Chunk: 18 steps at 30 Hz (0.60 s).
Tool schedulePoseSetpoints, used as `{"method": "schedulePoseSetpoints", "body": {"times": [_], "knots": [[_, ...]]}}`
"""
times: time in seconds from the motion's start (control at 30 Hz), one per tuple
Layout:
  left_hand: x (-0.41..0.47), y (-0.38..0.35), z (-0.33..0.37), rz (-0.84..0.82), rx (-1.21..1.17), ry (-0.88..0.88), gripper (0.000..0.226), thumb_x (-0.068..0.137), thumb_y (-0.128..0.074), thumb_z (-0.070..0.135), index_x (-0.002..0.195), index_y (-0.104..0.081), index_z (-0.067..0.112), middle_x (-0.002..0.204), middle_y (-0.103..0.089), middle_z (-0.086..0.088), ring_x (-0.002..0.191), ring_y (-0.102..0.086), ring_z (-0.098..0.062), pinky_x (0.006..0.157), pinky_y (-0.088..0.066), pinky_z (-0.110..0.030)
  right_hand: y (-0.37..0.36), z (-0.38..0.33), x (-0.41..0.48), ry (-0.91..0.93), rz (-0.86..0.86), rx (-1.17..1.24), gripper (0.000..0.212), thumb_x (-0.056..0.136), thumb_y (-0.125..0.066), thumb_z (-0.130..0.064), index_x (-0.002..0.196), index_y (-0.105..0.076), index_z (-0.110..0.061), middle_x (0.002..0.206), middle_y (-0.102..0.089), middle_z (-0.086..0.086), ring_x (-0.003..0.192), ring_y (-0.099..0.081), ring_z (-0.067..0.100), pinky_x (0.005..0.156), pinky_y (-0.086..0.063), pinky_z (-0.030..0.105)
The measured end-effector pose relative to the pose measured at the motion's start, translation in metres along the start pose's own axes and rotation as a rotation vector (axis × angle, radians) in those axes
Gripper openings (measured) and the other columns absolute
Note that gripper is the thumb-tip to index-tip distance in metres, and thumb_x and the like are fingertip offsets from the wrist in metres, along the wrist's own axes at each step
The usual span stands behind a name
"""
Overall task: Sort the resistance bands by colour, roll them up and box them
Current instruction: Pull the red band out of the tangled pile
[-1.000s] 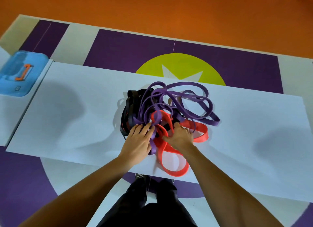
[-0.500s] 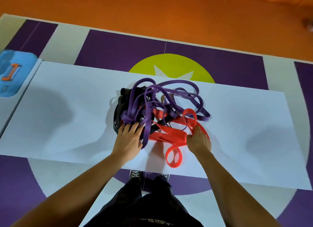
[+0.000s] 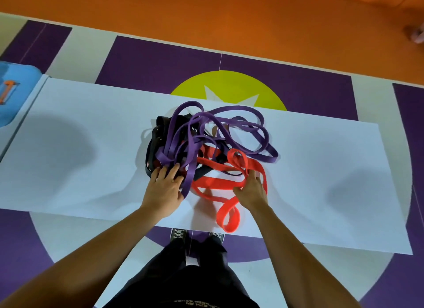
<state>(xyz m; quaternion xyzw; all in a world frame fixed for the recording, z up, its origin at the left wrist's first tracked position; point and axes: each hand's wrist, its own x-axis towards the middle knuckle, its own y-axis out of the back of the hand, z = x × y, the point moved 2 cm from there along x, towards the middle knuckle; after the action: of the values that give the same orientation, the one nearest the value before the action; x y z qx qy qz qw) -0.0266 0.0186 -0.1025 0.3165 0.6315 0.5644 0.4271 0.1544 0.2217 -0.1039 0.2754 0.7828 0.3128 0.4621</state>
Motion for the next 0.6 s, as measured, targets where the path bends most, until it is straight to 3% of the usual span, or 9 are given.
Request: {"method": "schedulePoseSetpoints", "body": {"times": [0.07, 0.17, 0.27, 0.33, 0.47, 0.6], "knots": [[0.0, -0.002, -0.005, -0.029, 0.014, 0.021, 0.043, 0.065, -0.085, 0.028, 0.103, -0.074, 0.011, 0.14, -0.059, -0.016, 0.119, -0.057, -0.044, 0.106, -0.043, -0.06, 0.0, 0.005, 0.003, -0.056, -0.079, -0.018, 0.072, 0.085, -0.065, -0.006, 0.146, -0.029, -0.016, 0.11, -0.067, 0.012, 0.087, -0.072, 0.032, 0.072, -0.063, 0.045], [0.003, 0.0, -0.01, -0.044, 0.026, 0.051, 0.039, 0.065, -0.084, 0.029, 0.098, -0.075, 0.011, 0.14, -0.058, -0.014, 0.121, -0.055, -0.043, 0.108, -0.04, -0.06, 0.022, 0.003, 0.001, -0.077, -0.071, 0.056, 0.058, 0.084, -0.056, -0.002, 0.138, -0.044, -0.021, 0.089, -0.071, 0.009, 0.065, -0.073, 0.027, 0.065, -0.063, 0.042], [0.007, 0.007, -0.007, -0.004, 0.001, 0.049, 0.03, 0.065, -0.083, 0.026, 0.089, -0.073, 0.01, 0.134, -0.062, -0.014, 0.113, -0.058, -0.042, 0.104, -0.044, -0.058, 0.06, -0.024, -0.011, 0.032, 0.038, 0.332, 0.036, 0.086, -0.051, -0.006, 0.115, -0.064, -0.024, 0.077, -0.07, 0.005, 0.052, -0.067, 0.022, 0.056, -0.061, 0.039], [0.009, 0.013, -0.001, 0.004, -0.053, 0.066, 0.027, 0.067, -0.082, 0.025, 0.088, -0.073, 0.011, 0.132, -0.063, -0.014, 0.108, -0.06, -0.042, 0.099, -0.047, -0.057, 0.088, -0.053, -0.026, 0.11, 0.036, 0.524, 0.028, 0.087, -0.053, -0.001, 0.103, -0.068, -0.018, 0.072, -0.069, 0.009, 0.044, -0.06, 0.019, 0.046, -0.051, 0.031], [0.012, 0.039, 0.011, 0.037, -0.304, 0.161, 0.031, 0.079, -0.074, 0.024, 0.109, -0.07, 0.016, 0.142, -0.052, -0.01, 0.116, -0.056, -0.038, 0.101, -0.046, -0.053, 0.144, -0.101, -0.054, 0.134, 0.004, 0.846, 0.032, 0.085, -0.053, 0.007, 0.106, -0.069, -0.009, 0.072, -0.07, 0.015, 0.045, -0.059, 0.025, 0.046, -0.051, 0.03], [0.029, 0.082, 0.032, 0.08, -0.647, 0.025, 0.061, 0.084, -0.067, 0.019, 0.143, -0.049, 0.022, 0.146, -0.048, 0.0, 0.126, -0.05, -0.028, 0.109, -0.041, -0.043, 0.178, -0.121, -0.07, 0.138, -0.08, 1.147, 0.032, 0.089, -0.046, 0.01, 0.114, -0.063, -0.003, 0.069, -0.067, 0.015, 0.041, -0.051, 0.023, 0.045, -0.046, 0.027]]}}
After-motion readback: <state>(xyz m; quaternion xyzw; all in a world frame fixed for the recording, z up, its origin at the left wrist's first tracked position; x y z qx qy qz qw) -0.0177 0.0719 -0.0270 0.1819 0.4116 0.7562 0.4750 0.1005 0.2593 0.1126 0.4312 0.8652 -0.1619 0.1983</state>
